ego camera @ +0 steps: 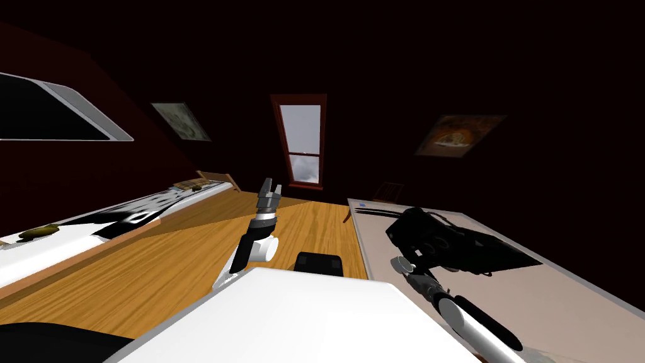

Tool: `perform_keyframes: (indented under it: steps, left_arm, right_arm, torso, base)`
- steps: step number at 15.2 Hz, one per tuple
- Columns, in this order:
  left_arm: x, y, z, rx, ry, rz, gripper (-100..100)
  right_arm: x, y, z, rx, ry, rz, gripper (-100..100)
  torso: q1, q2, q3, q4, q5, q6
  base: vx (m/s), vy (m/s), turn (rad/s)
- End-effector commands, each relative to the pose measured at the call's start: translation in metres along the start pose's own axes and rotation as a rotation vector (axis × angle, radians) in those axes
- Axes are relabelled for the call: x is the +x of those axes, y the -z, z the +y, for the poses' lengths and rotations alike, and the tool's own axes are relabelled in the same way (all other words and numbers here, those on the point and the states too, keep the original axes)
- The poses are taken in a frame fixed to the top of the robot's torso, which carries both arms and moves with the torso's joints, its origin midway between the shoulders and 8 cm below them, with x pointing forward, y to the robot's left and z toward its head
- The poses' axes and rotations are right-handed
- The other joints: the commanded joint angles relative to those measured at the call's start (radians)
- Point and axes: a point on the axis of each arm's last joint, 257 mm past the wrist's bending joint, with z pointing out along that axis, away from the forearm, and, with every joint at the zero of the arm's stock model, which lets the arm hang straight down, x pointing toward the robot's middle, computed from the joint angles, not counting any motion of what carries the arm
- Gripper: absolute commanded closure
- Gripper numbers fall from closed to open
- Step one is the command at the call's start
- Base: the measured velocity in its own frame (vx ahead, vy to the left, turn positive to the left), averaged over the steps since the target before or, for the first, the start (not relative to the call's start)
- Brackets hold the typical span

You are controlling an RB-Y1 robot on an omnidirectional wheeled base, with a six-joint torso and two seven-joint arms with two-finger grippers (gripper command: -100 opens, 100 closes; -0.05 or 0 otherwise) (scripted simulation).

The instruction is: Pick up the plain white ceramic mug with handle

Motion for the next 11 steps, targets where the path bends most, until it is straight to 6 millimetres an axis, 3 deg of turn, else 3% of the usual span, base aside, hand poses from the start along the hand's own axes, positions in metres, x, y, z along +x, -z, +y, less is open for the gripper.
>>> perform_keyframes:
  steps: [1, 2, 3, 5, 6, 7, 10, 11]
  left_arm:
    - [0.000, 0.000, 0.000, 0.000, 0.000, 0.000, 0]
    - [0.000, 0.000, 0.000, 0.000, 0.000, 0.000, 0]
    - [0.000, 0.000, 0.000, 0.000, 0.000, 0.000, 0]
    - [0.000, 0.000, 0.000, 0.000, 0.000, 0.000, 0]
    - [0.000, 0.000, 0.000, 0.000, 0.000, 0.000, 0]
    - [0.000, 0.000, 0.000, 0.000, 0.000, 0.000, 0]
    - [0.000, 0.000, 0.000, 0.000, 0.000, 0.000, 0]
    - [0.000, 0.000, 0.000, 0.000, 0.000, 0.000, 0]
  right_arm:
    - [-0.021, 0.001, -0.004, 0.033, -0.067, -0.051, -100]
    - [-0.024, 0.001, -0.007, 0.044, -0.067, -0.060, -100]
    - [-0.039, 0.002, -0.009, 0.061, -0.122, -0.092, -100]
    - [-0.042, 0.003, -0.012, 0.074, -0.122, -0.104, -100]
    - [-0.058, 0.004, -0.017, 0.100, -0.174, -0.143, -100]
    - [-0.059, 0.005, -0.018, 0.103, -0.174, -0.146, -100]
    - [-0.087, 0.010, -0.030, 0.151, -0.271, -0.218, -100]
    - [-0.088, 0.010, -0.030, 0.154, -0.271, -0.220, -100]
  torso:
    - [0.000, 0.000, 0.000, 0.000, 0.000, 0.000]
    - [0.000, 0.001, 0.000, 0.000, 0.000, 0.000]
    - [0.000, 0.000, 0.000, 0.000, 0.000, 0.000]
    - [-0.001, -0.002, -0.001, 0.000, 0.000, 0.000]
    - [-0.001, 0.000, 0.000, 0.000, 0.000, 0.000]
    - [-0.001, 0.001, 0.001, 0.000, 0.000, 0.000]
    - [-0.001, 0.000, 0.000, 0.000, 0.000, 0.000]
    - [-0.002, 0.000, 0.000, 0.000, 0.000, 0.000]
  base:
    - [0.175, 0.003, -0.050]
    - [0.195, 0.002, -0.071]
    - [0.238, -0.017, -0.096]
    - [0.197, -0.021, -0.039]
    - [0.163, -0.007, -0.054]
    - [0.170, -0.017, -0.069]
    - [0.204, -0.019, -0.068]
    - [0.178, -0.033, -0.058]
